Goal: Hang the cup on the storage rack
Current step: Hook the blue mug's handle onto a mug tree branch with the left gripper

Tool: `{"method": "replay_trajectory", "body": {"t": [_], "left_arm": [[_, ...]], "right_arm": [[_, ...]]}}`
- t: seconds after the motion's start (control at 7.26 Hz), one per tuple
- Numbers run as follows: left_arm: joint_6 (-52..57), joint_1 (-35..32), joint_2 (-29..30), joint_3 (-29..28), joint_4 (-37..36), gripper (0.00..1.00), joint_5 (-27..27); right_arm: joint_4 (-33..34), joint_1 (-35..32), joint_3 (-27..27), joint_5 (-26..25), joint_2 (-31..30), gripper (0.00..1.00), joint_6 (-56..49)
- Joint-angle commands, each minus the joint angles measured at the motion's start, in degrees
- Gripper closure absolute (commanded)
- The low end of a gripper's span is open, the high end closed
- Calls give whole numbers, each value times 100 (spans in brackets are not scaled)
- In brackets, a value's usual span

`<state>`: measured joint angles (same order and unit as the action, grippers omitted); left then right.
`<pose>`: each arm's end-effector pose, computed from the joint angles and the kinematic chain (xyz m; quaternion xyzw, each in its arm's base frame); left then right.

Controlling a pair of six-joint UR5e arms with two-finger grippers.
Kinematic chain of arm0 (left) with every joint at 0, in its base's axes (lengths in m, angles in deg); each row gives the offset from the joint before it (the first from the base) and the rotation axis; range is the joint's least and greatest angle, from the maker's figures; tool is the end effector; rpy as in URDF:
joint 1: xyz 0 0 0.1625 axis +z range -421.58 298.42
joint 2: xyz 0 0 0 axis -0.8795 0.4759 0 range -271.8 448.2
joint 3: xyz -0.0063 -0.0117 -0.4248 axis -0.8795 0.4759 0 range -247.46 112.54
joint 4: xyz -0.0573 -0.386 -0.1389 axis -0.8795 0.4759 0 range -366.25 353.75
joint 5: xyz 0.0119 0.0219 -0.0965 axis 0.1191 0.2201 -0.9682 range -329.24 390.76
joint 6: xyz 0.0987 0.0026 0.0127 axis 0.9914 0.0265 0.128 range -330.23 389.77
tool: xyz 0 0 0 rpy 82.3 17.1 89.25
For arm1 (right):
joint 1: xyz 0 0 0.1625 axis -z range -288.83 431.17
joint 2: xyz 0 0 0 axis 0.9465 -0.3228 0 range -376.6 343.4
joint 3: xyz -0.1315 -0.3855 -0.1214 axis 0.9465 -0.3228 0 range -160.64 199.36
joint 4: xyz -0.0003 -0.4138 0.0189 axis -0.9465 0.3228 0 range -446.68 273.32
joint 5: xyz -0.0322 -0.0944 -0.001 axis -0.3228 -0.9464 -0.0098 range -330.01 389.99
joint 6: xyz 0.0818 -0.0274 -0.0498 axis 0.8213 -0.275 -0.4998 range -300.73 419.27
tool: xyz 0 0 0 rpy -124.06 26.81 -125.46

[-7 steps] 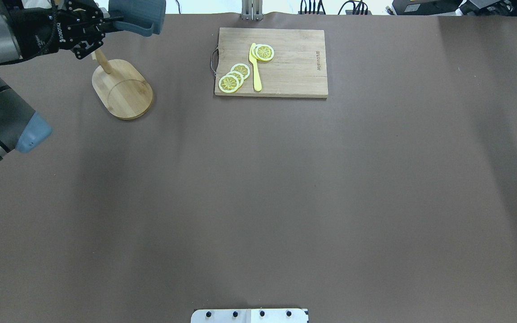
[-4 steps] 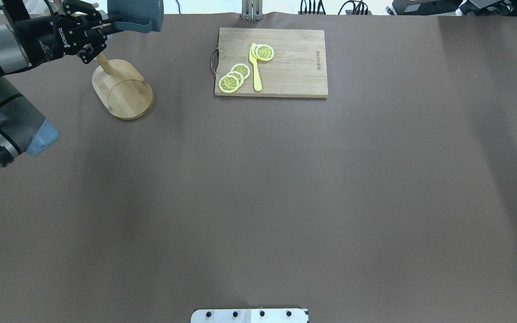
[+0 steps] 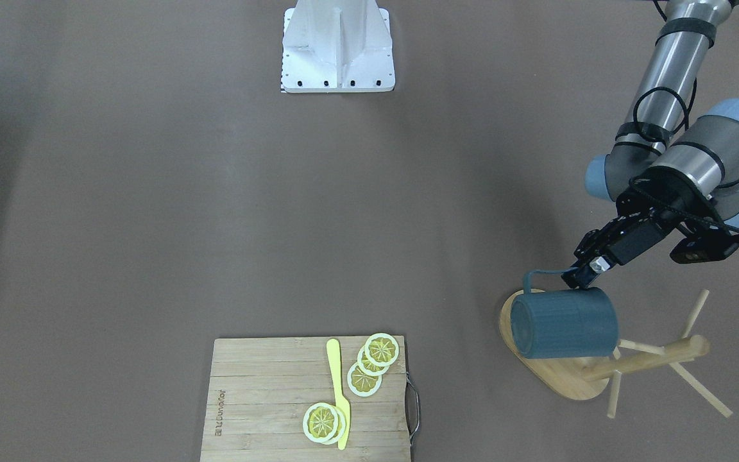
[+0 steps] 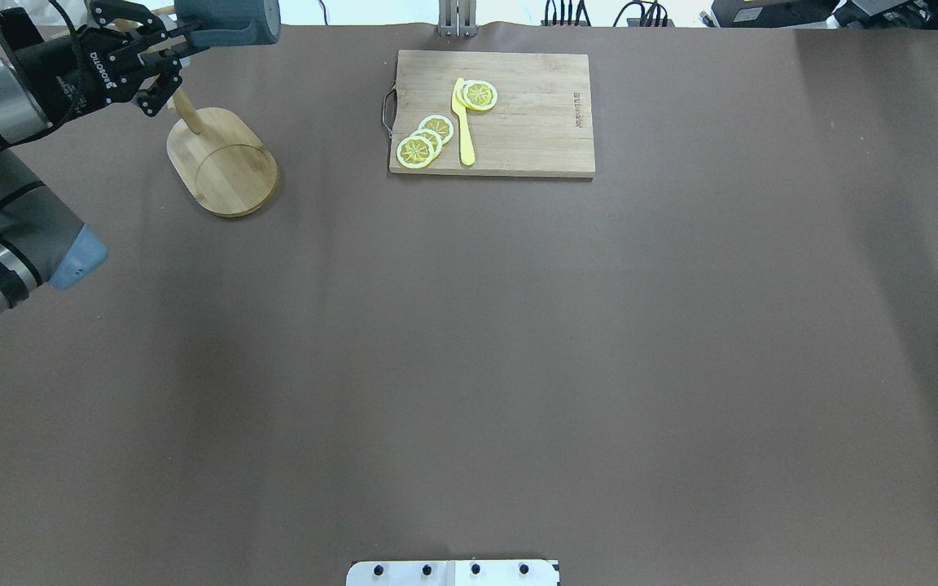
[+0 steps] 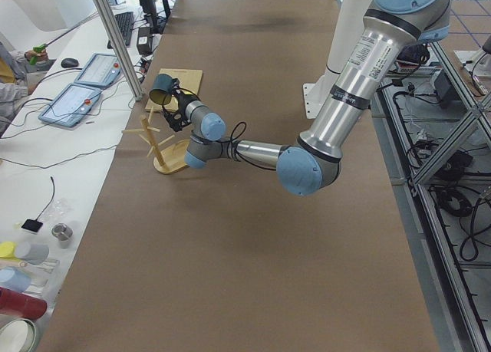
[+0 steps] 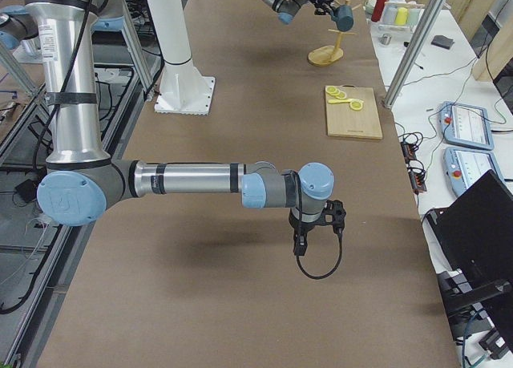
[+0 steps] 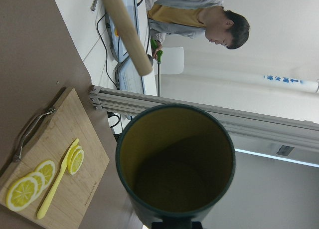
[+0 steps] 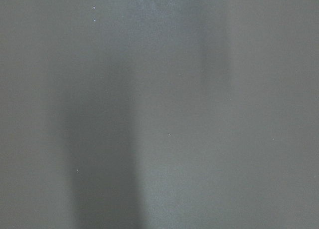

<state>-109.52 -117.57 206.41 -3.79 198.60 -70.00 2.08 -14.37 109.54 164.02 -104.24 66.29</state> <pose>0.2602 -0.5909 0.3912 0.0004 0.8491 -0.3666 0.3804 0.0239 -0.5170 0.6347 -0.0071 -0.3759 0.0083 0.9266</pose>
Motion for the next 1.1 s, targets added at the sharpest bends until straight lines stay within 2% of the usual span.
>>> {"method": "replay_trajectory", "body": {"t": [0.0, 0.28, 0.96], "left_arm": [[-535, 61, 1, -240, 291, 100, 275], [-704, 79, 97, -556, 441, 100, 276], [-1274, 9, 62, -618, 512, 100, 398]], "right_arm": [[2, -7, 27, 0, -7, 0, 1], [2, -16, 27, 0, -7, 0, 1], [2, -7, 27, 0, 19, 0, 10]]}}
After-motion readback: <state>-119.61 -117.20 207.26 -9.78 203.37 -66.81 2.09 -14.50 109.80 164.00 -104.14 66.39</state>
